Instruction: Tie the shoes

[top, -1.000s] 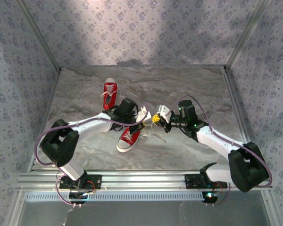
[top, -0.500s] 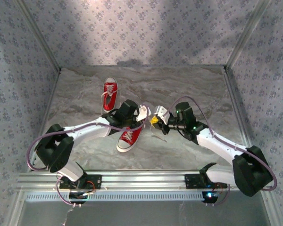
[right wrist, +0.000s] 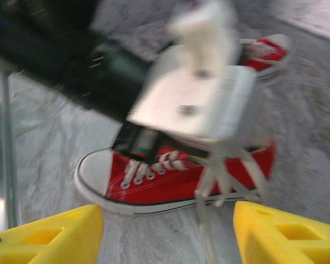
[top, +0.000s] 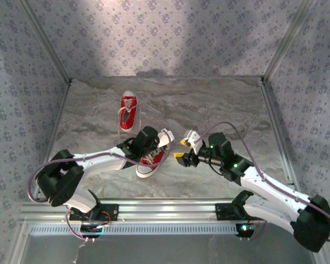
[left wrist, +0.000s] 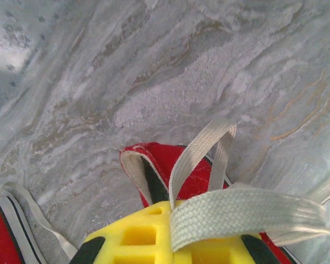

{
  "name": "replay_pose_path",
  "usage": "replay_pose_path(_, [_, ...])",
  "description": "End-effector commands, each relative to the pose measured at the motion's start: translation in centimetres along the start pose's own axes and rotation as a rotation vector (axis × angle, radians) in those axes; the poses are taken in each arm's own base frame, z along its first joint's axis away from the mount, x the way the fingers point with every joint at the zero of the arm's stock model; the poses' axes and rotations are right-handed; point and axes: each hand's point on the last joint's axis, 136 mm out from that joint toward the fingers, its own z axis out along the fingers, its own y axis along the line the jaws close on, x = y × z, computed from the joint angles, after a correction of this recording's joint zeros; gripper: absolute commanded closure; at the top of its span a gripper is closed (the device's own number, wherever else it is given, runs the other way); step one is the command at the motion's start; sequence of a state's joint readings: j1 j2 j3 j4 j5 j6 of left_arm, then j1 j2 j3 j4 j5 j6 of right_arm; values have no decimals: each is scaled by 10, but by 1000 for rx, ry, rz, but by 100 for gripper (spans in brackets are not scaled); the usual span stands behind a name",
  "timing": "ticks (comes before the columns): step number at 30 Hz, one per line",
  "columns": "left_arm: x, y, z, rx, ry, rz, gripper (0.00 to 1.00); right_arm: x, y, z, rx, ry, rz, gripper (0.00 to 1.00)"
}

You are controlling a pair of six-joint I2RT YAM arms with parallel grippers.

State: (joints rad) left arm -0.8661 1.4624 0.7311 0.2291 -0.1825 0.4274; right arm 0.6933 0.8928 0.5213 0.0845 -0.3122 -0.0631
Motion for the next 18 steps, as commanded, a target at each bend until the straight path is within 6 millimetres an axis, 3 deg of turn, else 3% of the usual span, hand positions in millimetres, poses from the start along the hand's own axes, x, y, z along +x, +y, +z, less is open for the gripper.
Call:
replay_pose_path(1, [-28, -3, -19, 39, -196, 20, 100, 10, -68, -21, 315, 14, 275, 33])
replay_pose_path(4, [-32, -8, -25, 71, -231, 22, 100, 19, -101, -22, 369, 55, 452, 47])
replay_pose_path(8, [-33, -9, -23, 85, -243, 33, 100, 16, -108, 5, 268, 140, 492, 58])
replay_pose_path(18, [-30, -6, -22, 110, -257, 27, 100, 21, -120, 96, -31, 266, 385, 63])
